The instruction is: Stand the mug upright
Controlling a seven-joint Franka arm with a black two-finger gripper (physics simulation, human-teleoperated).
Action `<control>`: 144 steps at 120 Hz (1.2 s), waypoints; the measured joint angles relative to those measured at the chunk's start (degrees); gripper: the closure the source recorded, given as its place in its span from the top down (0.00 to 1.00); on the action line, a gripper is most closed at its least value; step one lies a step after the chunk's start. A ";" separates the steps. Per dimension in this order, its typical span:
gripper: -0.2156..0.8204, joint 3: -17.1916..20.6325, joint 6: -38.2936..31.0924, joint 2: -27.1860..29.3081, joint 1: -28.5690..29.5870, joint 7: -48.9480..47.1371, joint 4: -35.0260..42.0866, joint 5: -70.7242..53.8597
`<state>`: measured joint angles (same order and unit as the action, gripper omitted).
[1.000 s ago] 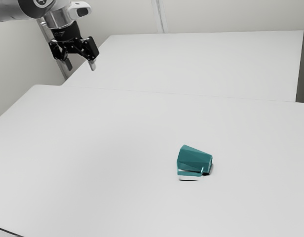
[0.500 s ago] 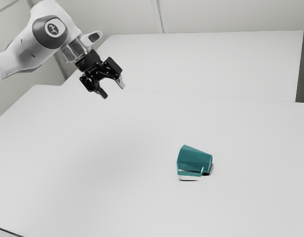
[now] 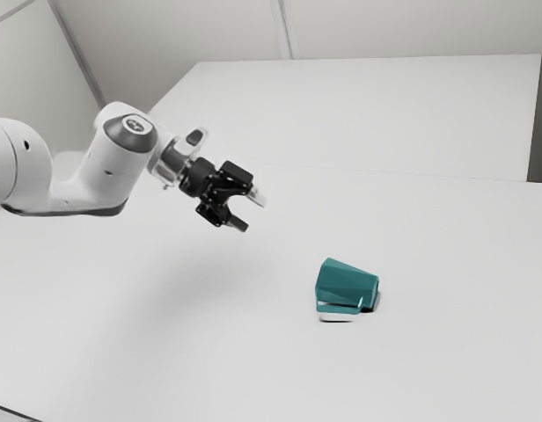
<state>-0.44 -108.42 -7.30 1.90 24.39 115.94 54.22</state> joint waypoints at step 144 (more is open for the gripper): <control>0.77 0.17 -2.58 -11.46 -9.47 34.76 5.25 23.88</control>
<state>-0.26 -111.00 -18.76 -7.58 59.14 121.19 78.10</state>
